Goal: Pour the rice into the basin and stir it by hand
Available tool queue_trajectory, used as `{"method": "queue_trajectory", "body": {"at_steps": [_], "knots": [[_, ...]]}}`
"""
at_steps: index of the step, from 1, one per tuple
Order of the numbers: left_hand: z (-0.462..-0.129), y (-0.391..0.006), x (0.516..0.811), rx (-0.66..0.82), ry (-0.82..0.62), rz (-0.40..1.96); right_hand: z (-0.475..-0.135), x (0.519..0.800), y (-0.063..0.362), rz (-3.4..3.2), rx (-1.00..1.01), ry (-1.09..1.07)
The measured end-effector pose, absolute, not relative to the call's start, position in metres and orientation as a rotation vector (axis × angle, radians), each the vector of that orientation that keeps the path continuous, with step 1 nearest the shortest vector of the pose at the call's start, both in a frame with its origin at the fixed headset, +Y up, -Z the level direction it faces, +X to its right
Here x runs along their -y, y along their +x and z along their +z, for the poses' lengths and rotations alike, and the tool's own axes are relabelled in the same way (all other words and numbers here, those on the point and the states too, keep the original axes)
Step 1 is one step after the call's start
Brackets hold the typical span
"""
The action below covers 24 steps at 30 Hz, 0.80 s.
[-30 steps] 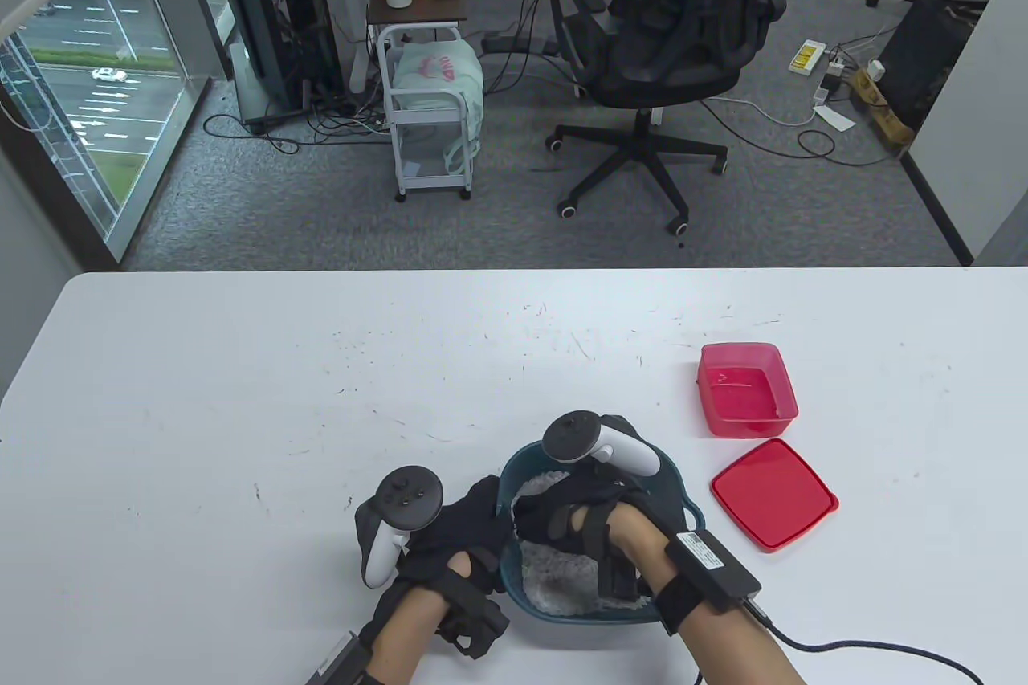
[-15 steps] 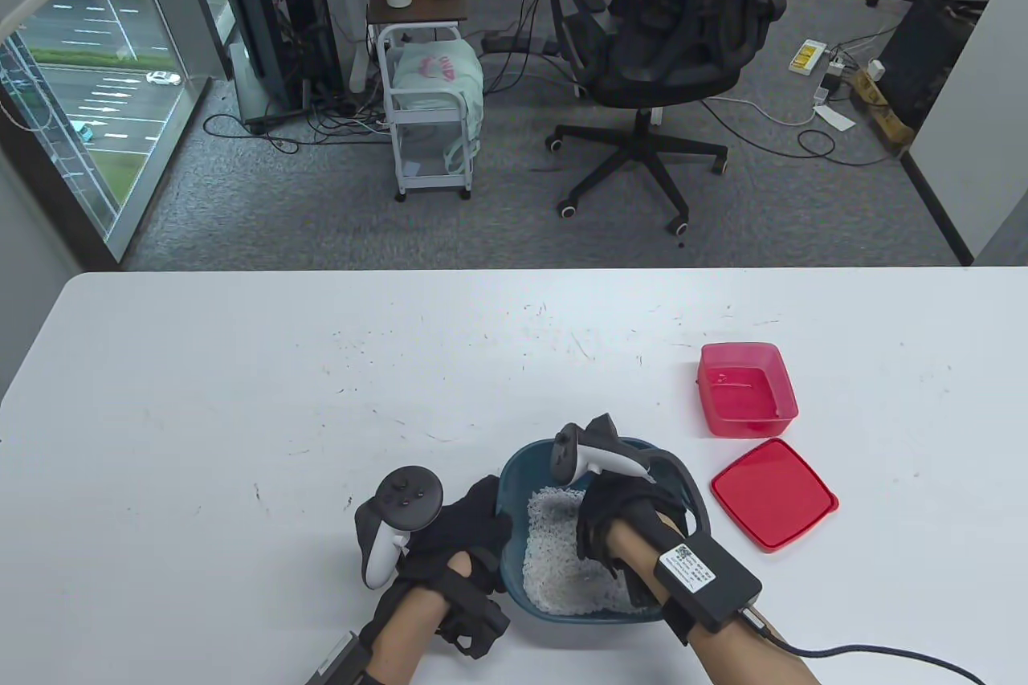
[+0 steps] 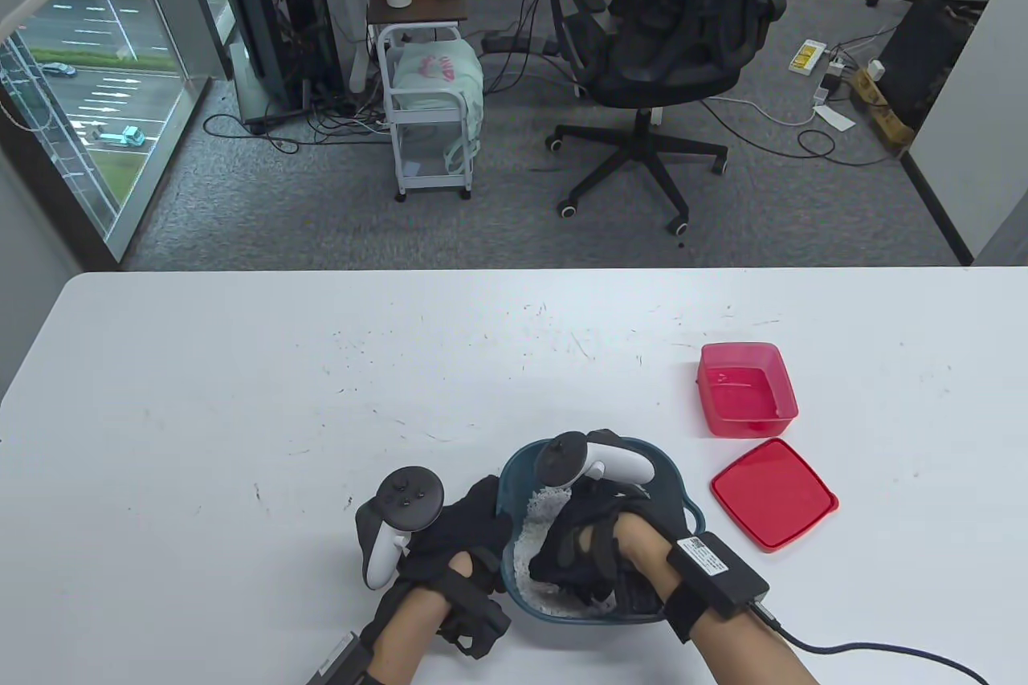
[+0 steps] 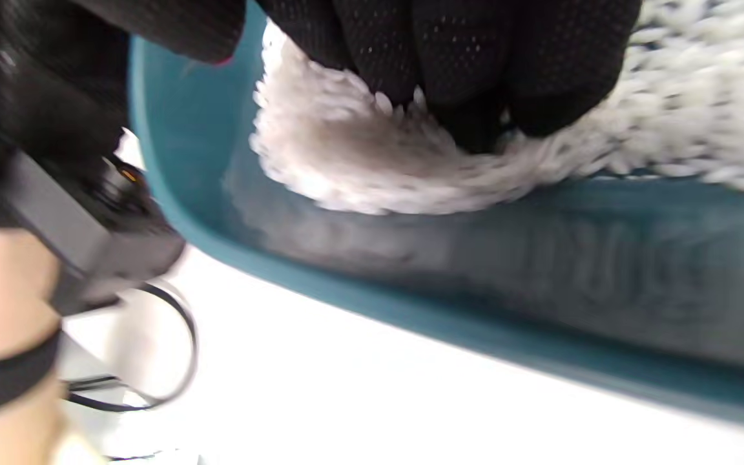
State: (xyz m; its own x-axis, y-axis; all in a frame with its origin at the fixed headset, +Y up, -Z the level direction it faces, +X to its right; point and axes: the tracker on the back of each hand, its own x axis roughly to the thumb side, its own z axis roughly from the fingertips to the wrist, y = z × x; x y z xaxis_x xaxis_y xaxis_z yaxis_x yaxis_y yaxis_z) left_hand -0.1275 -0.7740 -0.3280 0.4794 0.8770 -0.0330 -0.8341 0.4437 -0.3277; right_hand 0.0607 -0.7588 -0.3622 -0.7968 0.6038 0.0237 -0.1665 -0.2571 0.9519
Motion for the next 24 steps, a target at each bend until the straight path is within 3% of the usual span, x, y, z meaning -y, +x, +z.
{"method": "queue_trajectory", "body": {"at_steps": [4, 11, 18, 24], "knots": [[-0.328, -0.128, 0.774, 0.151, -0.321, 1.067, -0.378, 0.756, 0.063, 2.085, -1.367, 0.489], [-0.328, -0.128, 0.774, 0.151, -0.322, 1.069, -0.394, 0.743, 0.079, 2.539, -1.142, 0.208], [-0.327, -0.128, 0.774, 0.138, -0.319, 1.069, -0.377, 0.744, 0.084, 2.952, -1.318, 0.105], [-0.327, -0.128, 0.774, 0.132, -0.315, 1.069, -0.358, 0.755, 0.071, 2.971, -1.533, 0.171]]}}
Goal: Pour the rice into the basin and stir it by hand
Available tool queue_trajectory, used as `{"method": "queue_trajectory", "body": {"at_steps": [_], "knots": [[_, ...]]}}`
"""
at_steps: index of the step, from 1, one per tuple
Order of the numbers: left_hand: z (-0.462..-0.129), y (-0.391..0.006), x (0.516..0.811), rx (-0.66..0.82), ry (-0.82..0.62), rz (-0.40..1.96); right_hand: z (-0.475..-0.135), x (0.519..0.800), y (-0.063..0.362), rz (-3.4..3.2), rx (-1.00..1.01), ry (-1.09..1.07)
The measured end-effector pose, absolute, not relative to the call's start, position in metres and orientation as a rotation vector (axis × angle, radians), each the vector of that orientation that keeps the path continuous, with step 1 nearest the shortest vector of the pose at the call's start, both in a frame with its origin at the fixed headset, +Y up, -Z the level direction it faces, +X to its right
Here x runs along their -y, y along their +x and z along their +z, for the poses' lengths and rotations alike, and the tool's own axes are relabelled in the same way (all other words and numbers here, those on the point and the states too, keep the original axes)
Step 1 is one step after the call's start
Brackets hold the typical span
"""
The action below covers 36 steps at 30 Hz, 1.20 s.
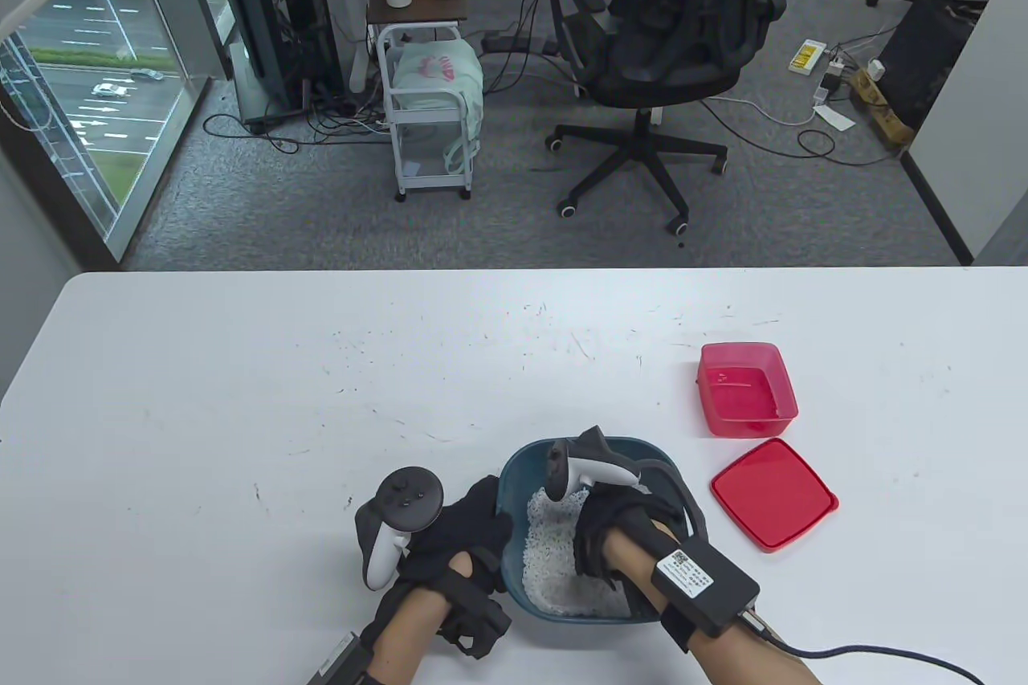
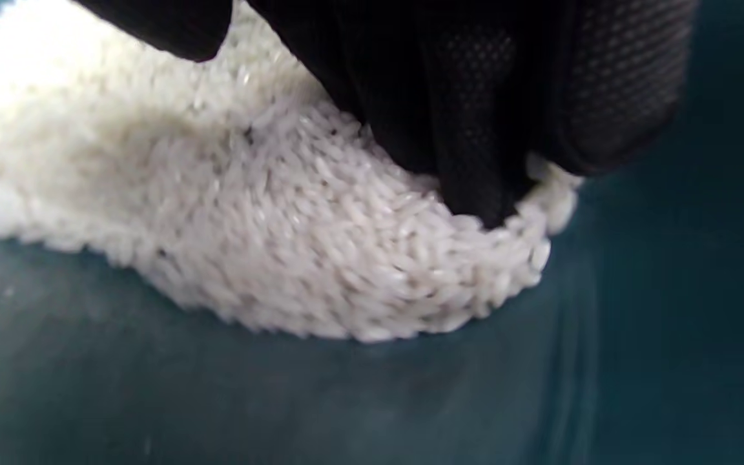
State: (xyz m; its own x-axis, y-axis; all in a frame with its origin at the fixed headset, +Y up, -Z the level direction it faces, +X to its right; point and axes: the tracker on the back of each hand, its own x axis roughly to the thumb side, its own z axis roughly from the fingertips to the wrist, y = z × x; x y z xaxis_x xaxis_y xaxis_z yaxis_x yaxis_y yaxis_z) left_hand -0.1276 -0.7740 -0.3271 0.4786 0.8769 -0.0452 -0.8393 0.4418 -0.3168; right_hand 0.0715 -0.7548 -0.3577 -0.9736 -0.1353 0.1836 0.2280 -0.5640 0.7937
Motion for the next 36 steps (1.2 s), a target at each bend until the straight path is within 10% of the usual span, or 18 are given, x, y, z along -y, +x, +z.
{"method": "queue_trajectory", "body": {"at_steps": [13, 28, 36], "knots": [[-0.327, -0.127, 0.774, 0.137, -0.318, 1.067, -0.372, 0.757, 0.052, -2.971, 2.038, -0.671], [-0.327, -0.127, 0.774, 0.135, -0.324, 1.077, -0.395, 0.741, 0.093, -3.098, 1.498, -0.175], [-0.327, -0.127, 0.775, 0.136, -0.328, 1.079, -0.383, 0.728, 0.107, -3.215, 1.545, -0.343]]}}
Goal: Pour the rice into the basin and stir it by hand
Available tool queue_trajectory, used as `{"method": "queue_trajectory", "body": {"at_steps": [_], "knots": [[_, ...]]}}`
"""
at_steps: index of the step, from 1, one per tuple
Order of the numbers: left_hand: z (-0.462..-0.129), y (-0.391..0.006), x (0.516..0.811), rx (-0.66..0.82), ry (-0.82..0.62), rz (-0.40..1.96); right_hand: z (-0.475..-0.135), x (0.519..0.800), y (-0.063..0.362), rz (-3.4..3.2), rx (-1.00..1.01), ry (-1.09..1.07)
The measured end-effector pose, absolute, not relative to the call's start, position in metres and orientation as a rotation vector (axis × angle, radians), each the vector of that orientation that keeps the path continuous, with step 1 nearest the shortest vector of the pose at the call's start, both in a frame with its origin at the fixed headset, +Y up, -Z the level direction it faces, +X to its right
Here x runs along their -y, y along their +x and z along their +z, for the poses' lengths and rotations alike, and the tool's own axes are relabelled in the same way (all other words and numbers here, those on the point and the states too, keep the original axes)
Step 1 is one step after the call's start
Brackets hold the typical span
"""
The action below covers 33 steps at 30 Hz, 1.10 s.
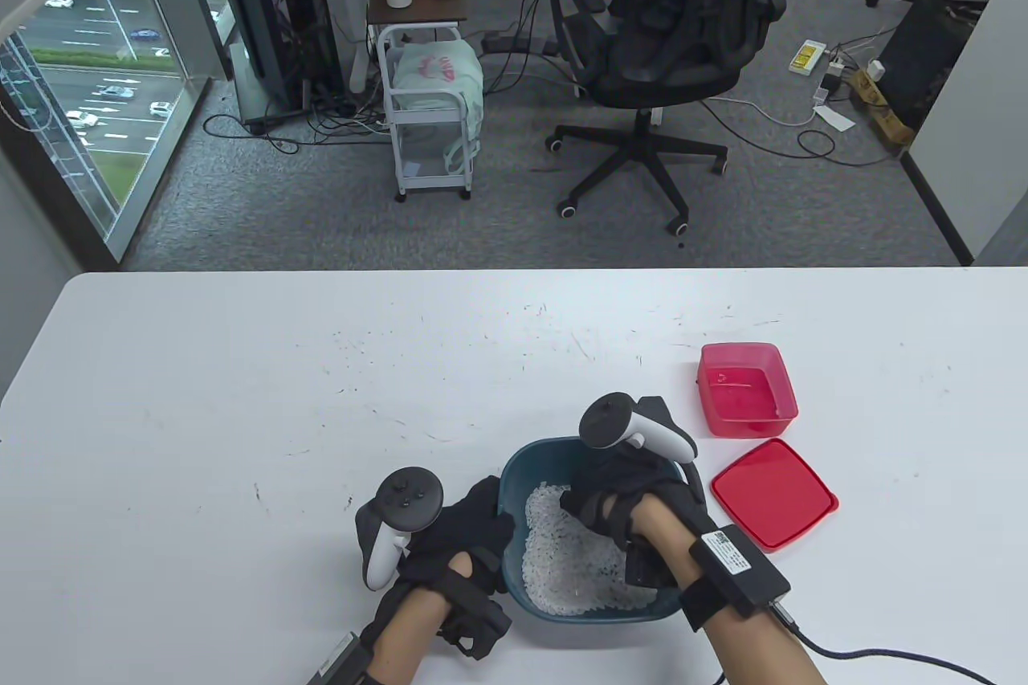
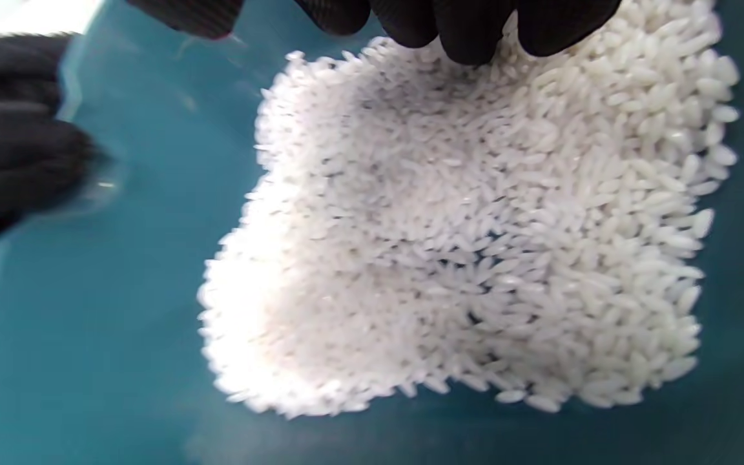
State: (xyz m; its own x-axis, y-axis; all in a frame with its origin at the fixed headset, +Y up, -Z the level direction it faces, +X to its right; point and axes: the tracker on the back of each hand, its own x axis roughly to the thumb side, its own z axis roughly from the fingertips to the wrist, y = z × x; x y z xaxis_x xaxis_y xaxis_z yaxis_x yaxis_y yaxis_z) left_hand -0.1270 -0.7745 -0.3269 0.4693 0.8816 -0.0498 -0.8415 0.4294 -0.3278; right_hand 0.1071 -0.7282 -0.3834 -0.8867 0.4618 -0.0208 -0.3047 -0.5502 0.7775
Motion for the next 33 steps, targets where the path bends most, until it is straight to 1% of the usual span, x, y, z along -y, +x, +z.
{"method": "queue_trajectory", "body": {"at_steps": [3, 5, 6, 7, 8, 9, 11, 13, 15, 16, 18, 20, 22, 24, 26, 28, 33], "knots": [[-0.328, -0.128, 0.775, 0.147, -0.334, 1.079, -0.373, 0.713, 0.113, 2.367, -1.046, 0.351], [-0.330, -0.133, 0.773, 0.145, -0.315, 1.062, -0.365, 0.702, 0.116, 2.364, -0.927, 0.456], [-0.332, -0.138, 0.770, 0.133, -0.275, 1.038, -0.360, 0.695, 0.118, 2.376, -0.814, 0.552], [-0.332, -0.141, 0.768, 0.123, -0.242, 1.020, -0.357, 0.691, 0.119, 2.392, -0.733, 0.602], [-0.333, -0.148, 0.764, 0.112, -0.185, 0.991, -0.350, 0.684, 0.122, 2.422, -0.596, 0.670], [-0.333, -0.152, 0.761, 0.112, -0.148, 0.975, -0.346, 0.680, 0.124, 2.440, -0.511, 0.715], [-0.333, -0.162, 0.753, 0.142, -0.057, 0.958, -0.331, 0.668, 0.130, 2.506, -0.272, 0.823], [-0.332, -0.168, 0.744, 0.175, 0.020, 0.925, -0.319, 0.660, 0.135, 2.593, -0.091, 0.884], [-0.329, -0.173, 0.733, 0.238, 0.113, 0.801, -0.309, 0.654, 0.141, 2.693, 0.071, 0.914], [-0.328, -0.175, 0.727, 0.267, 0.156, 0.701, -0.305, 0.652, 0.145, 2.739, 0.138, 0.921], [-0.323, -0.178, 0.717, 0.296, 0.250, 0.408, -0.299, 0.649, 0.156, 2.847, 0.253, 0.903], [-0.320, -0.179, 0.714, 0.293, 0.299, 0.210, -0.298, 0.650, 0.169, 2.941, 0.322, 0.849], [-0.319, -0.180, 0.716, 0.291, 0.273, 0.141, -0.299, 0.654, 0.184, 2.995, 0.327, 0.795], [-0.321, -0.180, 0.721, 0.290, 0.241, 0.141, -0.302, 0.660, 0.199, 3.015, 0.331, 0.724], [-0.324, -0.180, 0.727, 0.290, 0.192, 0.089, -0.307, 0.671, 0.220, 3.022, 0.291, 0.616], [-0.326, -0.180, 0.732, 0.286, 0.168, 0.032, -0.313, 0.684, 0.236, 3.009, 0.257, 0.553], [-0.329, -0.181, 0.737, 0.271, 0.146, 0.020, -0.323, 0.709, 0.261, 3.031, 0.149, 0.468]]}}
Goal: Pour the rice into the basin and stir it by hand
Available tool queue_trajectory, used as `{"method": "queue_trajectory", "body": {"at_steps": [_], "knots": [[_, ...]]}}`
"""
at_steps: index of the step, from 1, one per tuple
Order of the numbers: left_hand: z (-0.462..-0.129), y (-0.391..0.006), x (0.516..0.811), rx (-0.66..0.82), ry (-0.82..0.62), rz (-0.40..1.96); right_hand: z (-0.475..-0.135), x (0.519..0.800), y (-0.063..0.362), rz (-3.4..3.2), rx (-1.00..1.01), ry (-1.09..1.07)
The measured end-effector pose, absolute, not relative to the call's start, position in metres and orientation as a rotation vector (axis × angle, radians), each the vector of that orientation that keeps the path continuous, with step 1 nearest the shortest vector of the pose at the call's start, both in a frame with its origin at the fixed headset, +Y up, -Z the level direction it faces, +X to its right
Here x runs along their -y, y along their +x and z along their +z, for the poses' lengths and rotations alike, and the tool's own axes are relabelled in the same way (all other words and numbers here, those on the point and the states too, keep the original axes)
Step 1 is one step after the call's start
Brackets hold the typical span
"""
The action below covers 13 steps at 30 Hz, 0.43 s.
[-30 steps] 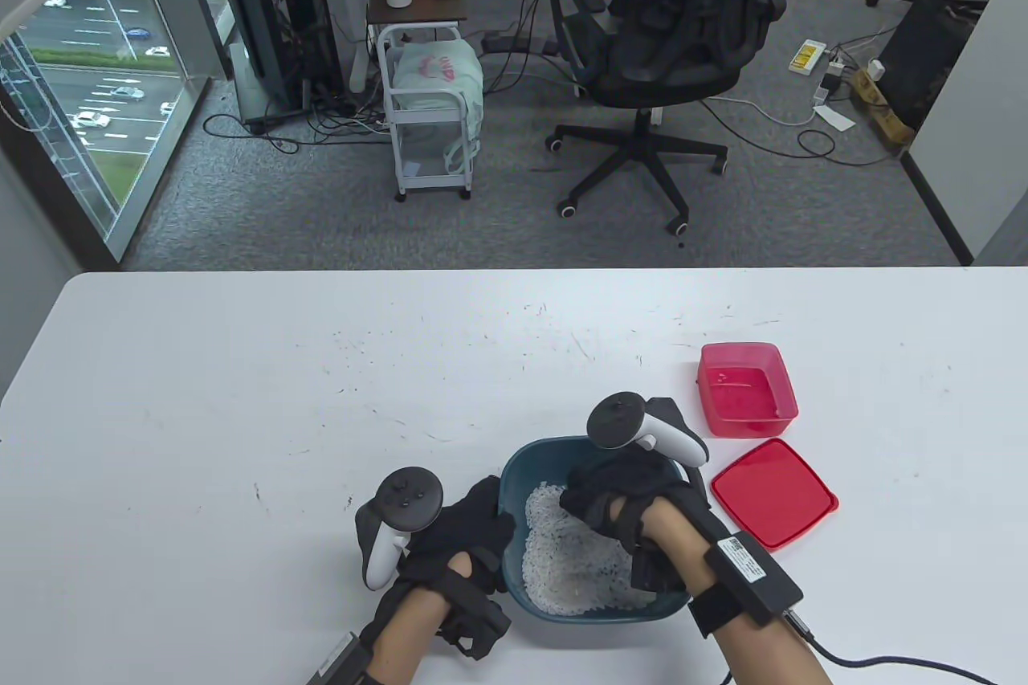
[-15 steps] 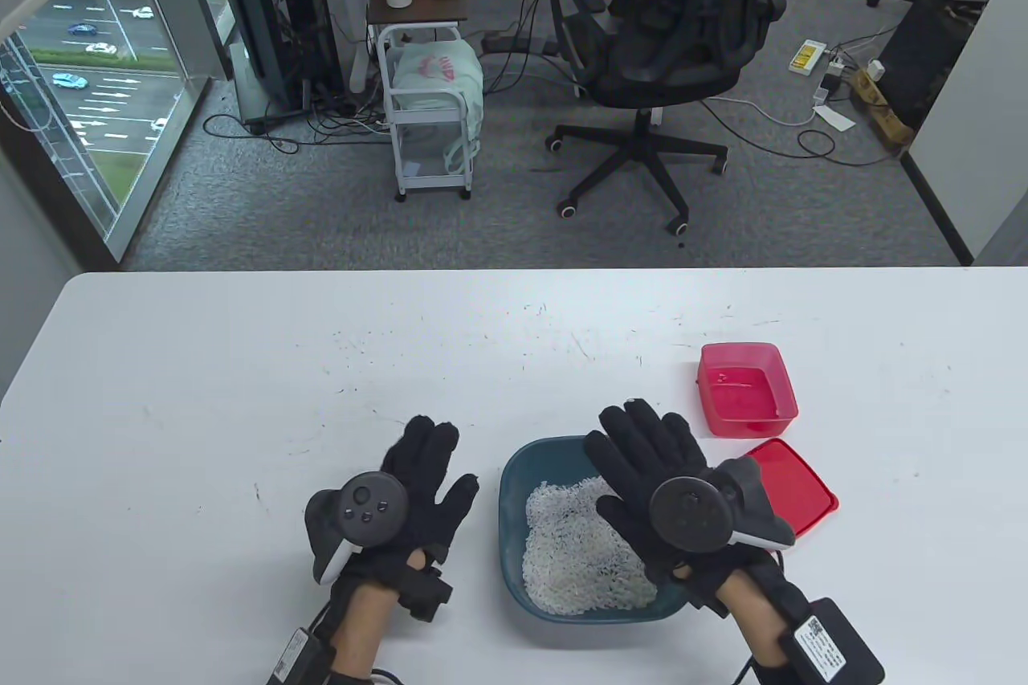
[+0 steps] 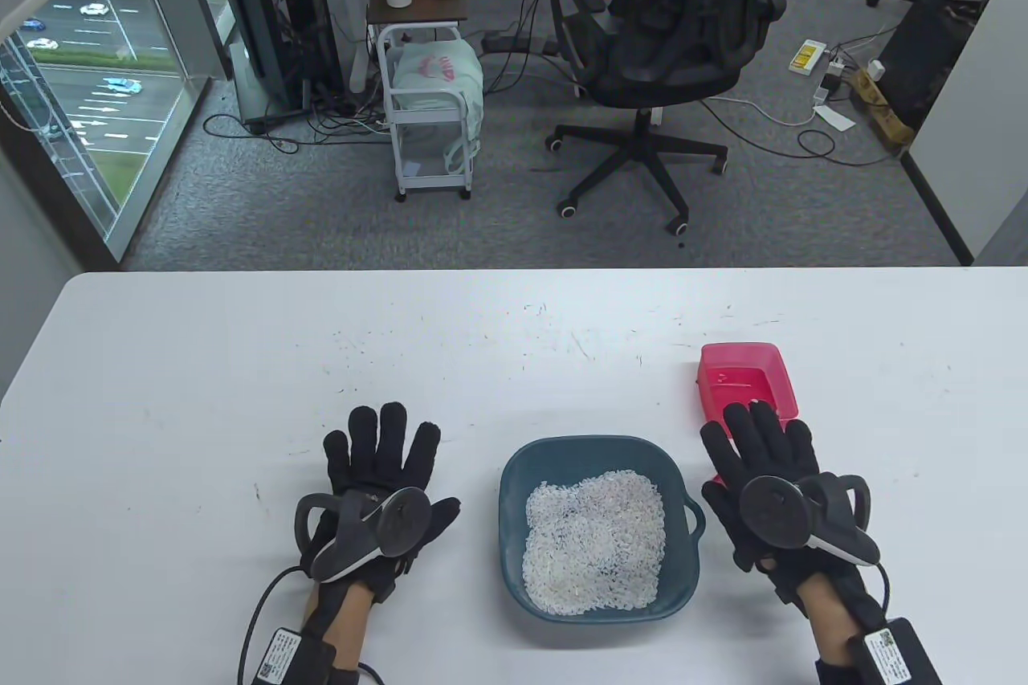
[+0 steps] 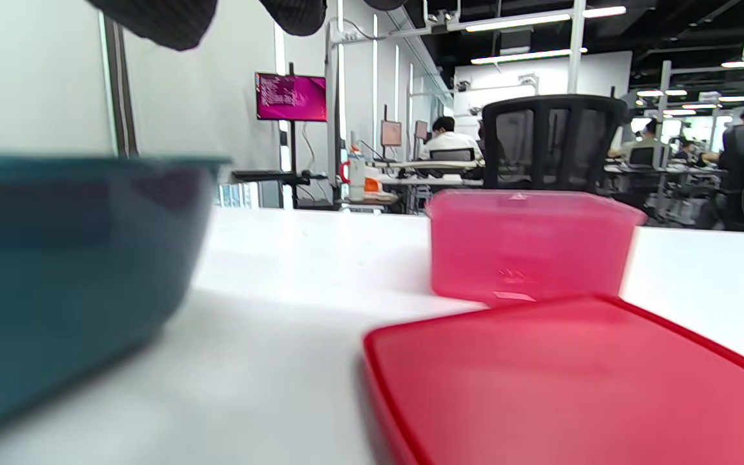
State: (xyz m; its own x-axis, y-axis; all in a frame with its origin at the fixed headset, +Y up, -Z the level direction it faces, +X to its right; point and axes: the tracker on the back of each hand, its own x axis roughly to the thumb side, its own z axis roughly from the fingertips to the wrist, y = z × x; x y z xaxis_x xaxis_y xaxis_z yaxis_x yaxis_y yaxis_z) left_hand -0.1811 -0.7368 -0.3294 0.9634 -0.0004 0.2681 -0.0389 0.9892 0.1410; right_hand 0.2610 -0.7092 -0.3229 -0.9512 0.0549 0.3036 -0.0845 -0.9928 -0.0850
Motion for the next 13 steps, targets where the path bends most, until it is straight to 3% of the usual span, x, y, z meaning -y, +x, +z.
{"method": "queue_trajectory", "body": {"at_steps": [13], "knots": [[-0.3331, -0.1791, 0.7448, 0.261, 0.114, 0.007, -0.3259, 0.7202, 0.2676, 3.021, 0.076, 0.430]]}}
